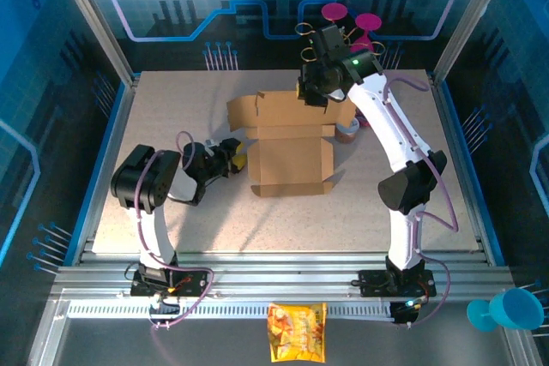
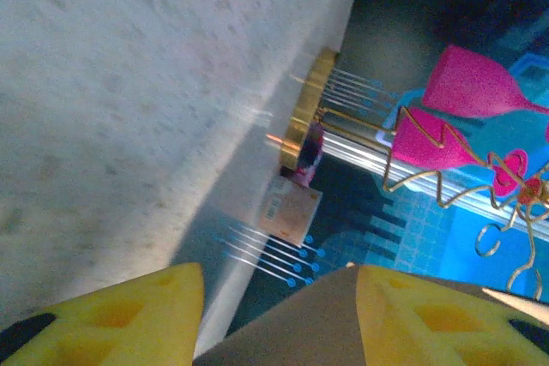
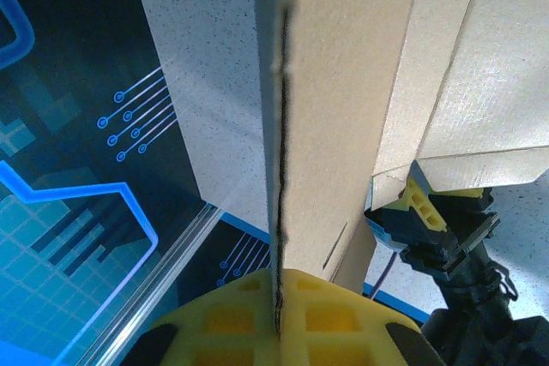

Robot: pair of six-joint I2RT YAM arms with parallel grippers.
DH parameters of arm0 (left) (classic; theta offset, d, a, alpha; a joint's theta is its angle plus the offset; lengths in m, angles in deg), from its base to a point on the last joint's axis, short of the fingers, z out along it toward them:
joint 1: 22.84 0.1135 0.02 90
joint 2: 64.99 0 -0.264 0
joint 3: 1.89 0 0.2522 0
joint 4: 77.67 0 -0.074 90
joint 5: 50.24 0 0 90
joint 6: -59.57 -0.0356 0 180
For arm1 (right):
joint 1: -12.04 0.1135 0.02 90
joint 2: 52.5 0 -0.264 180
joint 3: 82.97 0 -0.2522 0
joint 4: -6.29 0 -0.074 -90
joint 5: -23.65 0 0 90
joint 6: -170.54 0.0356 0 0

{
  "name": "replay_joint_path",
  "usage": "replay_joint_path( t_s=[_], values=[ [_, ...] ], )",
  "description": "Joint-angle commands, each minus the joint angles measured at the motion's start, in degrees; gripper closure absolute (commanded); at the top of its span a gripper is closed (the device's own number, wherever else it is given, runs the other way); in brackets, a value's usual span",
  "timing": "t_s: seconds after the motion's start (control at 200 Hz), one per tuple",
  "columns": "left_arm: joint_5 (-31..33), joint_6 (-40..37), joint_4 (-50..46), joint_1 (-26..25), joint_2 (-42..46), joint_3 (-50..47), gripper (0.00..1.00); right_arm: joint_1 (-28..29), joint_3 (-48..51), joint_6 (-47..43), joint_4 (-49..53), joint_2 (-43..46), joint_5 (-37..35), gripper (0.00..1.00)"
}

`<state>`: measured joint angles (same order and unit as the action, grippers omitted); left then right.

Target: Fold the paper box

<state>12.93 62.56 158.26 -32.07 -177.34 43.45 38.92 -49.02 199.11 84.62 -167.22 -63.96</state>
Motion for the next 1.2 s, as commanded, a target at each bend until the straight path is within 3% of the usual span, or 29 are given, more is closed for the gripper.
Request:
replay_joint_path(
  t_s=[0.0,0.19,0.47,0.665,0.886,1.191],
  values=[
    [2.26,3.27,9.01,-0.93,-1.03,2.06,0.49,-0.29,1.11,2.73,-0.26,2.69,0.6,1.0],
    [4.36,1.62,6.63,-1.66,1.98,1.83,0.47,-0.37,2.21,2.7,-1.28,2.9,0.78,1.0],
    [5.9,-5.67,-6.34,-2.54,10.74,1.74,0.4,-0.42,2.78,2.75,-2.34,2.66,1.66,1.0],
    [2.97,-9.53,-15.55,-3.19,11.72,6.06,0.37,-0.33,3.85,3.07,-3.0,2.99,2.0,1.0],
    [1.89,-20.79,-38.11,-4.47,13.61,13.3,0.37,-0.08,4.82,3.34,-3.76,3.5,2.27,1.0],
    [8.74,-37.62,-51.53,-5.36,25.73,13.65,0.44,0.0,7.02,3.47,-4.42,4.41,2.26,1.0]
  ],
)
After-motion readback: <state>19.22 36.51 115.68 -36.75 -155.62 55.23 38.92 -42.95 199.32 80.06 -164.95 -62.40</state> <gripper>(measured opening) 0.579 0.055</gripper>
